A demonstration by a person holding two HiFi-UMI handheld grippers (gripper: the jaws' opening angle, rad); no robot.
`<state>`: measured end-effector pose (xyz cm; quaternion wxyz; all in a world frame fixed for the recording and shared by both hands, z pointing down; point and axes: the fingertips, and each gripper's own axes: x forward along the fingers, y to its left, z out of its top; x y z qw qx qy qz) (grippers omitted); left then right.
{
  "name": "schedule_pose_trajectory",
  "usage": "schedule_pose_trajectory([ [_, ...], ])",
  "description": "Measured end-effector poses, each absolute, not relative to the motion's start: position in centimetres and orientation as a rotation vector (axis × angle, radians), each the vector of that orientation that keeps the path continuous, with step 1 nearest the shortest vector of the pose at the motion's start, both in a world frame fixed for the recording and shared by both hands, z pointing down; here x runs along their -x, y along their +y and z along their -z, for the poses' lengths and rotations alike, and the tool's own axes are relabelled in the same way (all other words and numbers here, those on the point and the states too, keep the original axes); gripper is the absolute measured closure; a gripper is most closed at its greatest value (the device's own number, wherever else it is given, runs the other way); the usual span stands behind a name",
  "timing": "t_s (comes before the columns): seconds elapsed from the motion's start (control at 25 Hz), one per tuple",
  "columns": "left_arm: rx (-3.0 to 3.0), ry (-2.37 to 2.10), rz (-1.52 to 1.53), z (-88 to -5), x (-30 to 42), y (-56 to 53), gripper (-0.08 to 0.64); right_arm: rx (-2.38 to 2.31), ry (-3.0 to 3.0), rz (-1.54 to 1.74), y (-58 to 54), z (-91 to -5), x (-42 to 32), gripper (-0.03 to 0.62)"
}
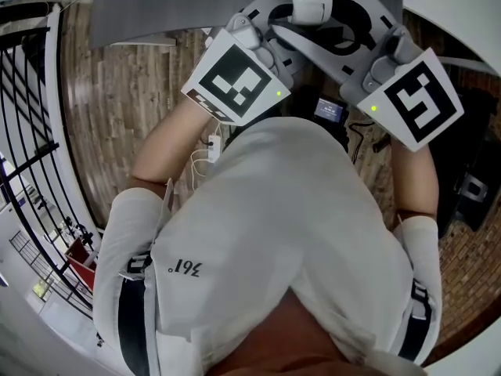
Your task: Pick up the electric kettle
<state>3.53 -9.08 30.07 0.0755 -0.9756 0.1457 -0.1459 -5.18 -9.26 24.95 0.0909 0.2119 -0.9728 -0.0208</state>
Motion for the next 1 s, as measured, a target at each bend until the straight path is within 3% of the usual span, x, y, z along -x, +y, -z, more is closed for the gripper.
schedule_pose_trajectory([
  [1.0,2.927,0.393,0.415,-29.7,-7.1,-8.6,0.446,-0.686,-2.867,0.099,-8.9,-24.7,1.6,0.425],
])
